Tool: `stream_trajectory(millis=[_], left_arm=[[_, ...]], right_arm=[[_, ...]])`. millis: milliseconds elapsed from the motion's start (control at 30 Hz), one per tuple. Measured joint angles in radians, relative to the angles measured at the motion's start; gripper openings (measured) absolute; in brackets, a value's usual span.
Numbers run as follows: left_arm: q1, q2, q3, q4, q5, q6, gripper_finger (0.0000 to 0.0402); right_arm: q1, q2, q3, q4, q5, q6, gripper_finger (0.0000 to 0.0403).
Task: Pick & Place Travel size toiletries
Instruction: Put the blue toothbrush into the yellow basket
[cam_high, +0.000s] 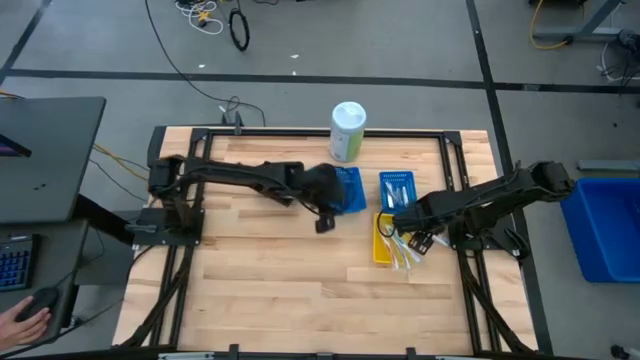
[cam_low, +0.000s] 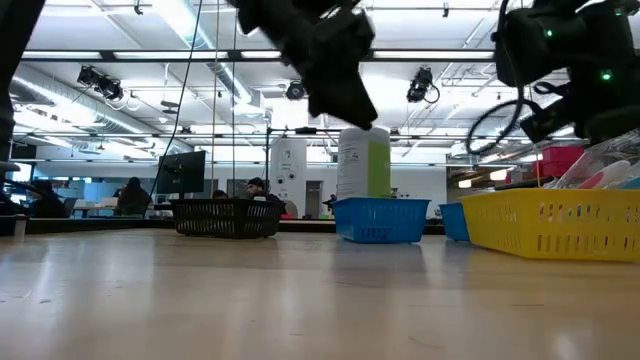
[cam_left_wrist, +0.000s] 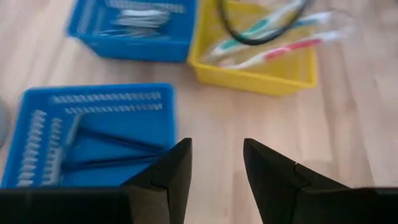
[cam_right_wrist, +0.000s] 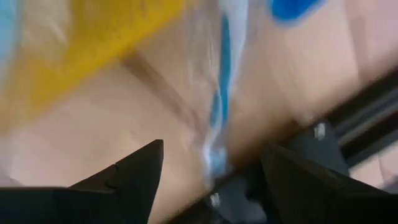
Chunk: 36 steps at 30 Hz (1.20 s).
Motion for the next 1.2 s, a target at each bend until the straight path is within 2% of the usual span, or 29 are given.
stream_trajectory(millis=[100,167,300,433,500,700,833,967,1200], left_arm=[[0.026,-0.067,-0.134,0.106,-0.005,-0.059,0.0153],[0.029,-0.109,-0.219,0.196,-0.01,-0.086,0.0153],[0.028,-0.18,-0.375,0.27,-0.026,-0.155,0.0153],[0.029,-0.237,-0.477,0.363,-0.042,-0.209,0.0153],[0.03,-0.264,-0.514,0.355,-0.054,-0.221,0.0153],[0.026,-0.285,-0.529,0.376,-0.056,-0.228,0.0153],[0.022,-0.285,-0.529,0.385,-0.056,-0.214,0.0153],[0.021,-0.285,-0.529,0.385,-0.056,-0.202,0.0153],[0.021,-0.285,-0.529,0.387,-0.075,-0.207,0.0153]], right_arm=[[-0.015,0.003,0.0,0.043,0.056,-0.001,0.0262],[-0.03,0.004,-0.001,0.058,0.041,-0.002,0.0252],[-0.049,0.009,-0.007,0.053,0.035,0.005,0.0238],[-0.067,0.015,-0.007,0.069,0.06,0.015,0.0232],[-0.071,0.024,-0.008,0.086,0.083,0.015,0.0231],[-0.089,0.043,-0.034,0.145,0.085,0.012,0.0221],[-0.092,0.06,-0.07,0.169,0.087,0.037,0.0199],[-0.092,0.068,-0.081,0.184,0.087,0.039,0.0151],[-0.097,0.066,-0.074,0.143,0.06,0.064,0.0037]])
